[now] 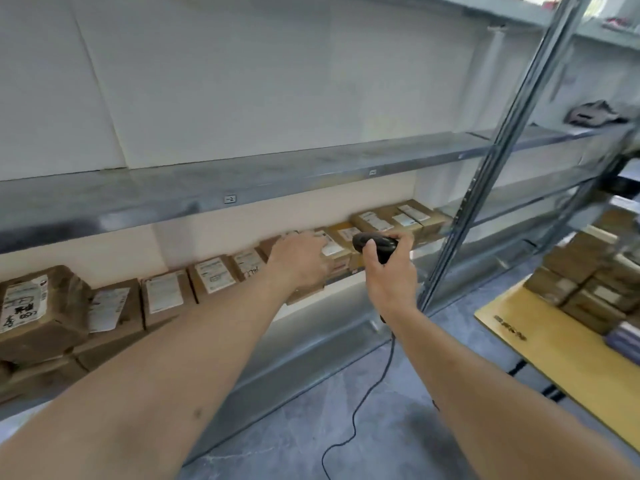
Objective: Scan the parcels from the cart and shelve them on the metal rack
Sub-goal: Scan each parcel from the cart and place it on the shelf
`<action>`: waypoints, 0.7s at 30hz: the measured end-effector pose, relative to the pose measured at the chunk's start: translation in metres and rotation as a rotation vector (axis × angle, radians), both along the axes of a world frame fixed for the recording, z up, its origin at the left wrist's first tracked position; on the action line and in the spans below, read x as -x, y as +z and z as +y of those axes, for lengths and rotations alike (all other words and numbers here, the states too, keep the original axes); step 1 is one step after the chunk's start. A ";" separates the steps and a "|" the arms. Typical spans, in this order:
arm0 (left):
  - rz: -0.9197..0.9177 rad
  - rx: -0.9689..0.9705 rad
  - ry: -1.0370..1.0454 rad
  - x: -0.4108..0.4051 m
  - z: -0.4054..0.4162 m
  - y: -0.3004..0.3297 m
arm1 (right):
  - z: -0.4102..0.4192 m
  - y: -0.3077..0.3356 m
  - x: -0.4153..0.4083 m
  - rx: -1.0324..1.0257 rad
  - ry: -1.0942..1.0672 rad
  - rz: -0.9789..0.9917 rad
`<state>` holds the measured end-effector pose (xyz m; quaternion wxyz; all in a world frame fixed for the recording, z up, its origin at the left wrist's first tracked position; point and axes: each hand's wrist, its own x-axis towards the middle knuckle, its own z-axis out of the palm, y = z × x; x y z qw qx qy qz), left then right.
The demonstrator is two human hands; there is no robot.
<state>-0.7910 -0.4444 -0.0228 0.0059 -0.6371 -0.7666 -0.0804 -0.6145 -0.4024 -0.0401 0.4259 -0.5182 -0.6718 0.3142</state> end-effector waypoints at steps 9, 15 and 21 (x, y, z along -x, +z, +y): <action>-0.010 -0.032 -0.233 -0.134 0.106 0.018 | 0.064 0.010 -0.138 -0.036 -0.268 0.007; -0.011 -0.066 -0.435 -0.209 0.194 0.022 | 0.116 0.010 -0.209 -0.059 -0.430 0.005; -0.020 -0.082 -0.646 -0.284 0.283 0.020 | 0.170 0.006 -0.267 -0.061 -0.646 0.007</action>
